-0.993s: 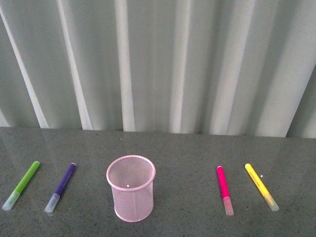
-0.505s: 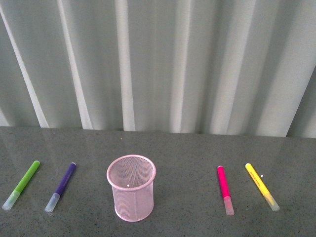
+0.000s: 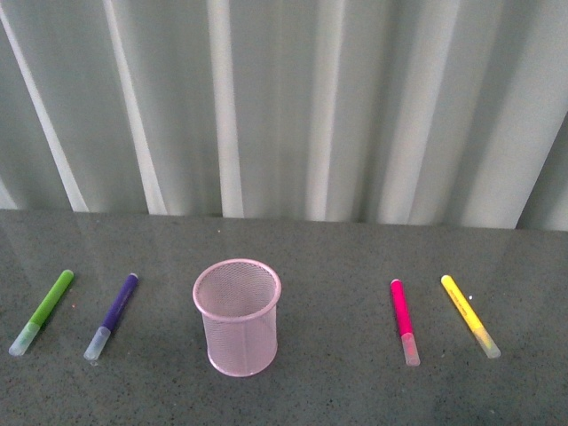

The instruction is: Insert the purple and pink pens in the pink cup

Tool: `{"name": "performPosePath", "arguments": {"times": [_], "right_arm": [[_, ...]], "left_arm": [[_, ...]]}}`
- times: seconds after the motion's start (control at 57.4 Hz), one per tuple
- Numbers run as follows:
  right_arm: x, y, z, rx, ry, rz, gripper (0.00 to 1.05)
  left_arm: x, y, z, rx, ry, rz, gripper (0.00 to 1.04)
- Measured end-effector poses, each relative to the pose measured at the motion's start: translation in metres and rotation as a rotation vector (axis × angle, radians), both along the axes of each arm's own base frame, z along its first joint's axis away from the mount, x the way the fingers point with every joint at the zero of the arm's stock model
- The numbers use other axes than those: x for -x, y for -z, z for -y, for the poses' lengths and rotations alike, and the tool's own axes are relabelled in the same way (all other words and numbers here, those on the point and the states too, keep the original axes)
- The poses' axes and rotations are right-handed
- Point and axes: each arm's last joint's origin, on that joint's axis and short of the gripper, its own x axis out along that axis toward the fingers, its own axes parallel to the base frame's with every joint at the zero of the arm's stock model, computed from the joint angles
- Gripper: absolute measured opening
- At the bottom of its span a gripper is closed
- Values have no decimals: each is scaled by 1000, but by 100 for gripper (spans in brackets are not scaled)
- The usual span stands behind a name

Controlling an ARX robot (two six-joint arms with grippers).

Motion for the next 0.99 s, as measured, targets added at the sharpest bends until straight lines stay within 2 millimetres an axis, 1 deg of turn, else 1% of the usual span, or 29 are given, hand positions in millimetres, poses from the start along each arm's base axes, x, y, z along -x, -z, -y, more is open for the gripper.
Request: {"name": "performPosePath", "arguments": {"times": [0.105,0.139,0.244,0.314,0.488,0.61,0.679,0.714,0.766,0.888,0.993], "right_arm": [[0,0,0,0,0,0,98],[0,0,0,0,0,0,98],[0,0,0,0,0,0,98],[0,0,0,0,0,0,98],[0,0,0,0,0,0,98],[0,0,0,0,0,0,98],[0,0,0,0,0,0,98],[0,0,0,0,0,0,98],[0,0,0,0,0,0,98],[0,0,0,0,0,0,98],[0,0,0,0,0,0,98]], "left_arm": [[-20,4,3,-17,9,-46,98],[-29,8,3,-26,15,-68,98],[-45,19,5,-46,30,-122,98],[-63,28,8,-56,63,-158,98],[-92,36,13,-63,104,-201,98],[-110,49,15,-83,101,-265,98],[-120,59,15,-100,95,-305,98],[-128,67,15,-106,93,-341,98],[-137,74,15,-112,87,-371,98],[-154,79,16,-106,90,-390,98],[-162,81,16,-106,90,-394,98]]}}
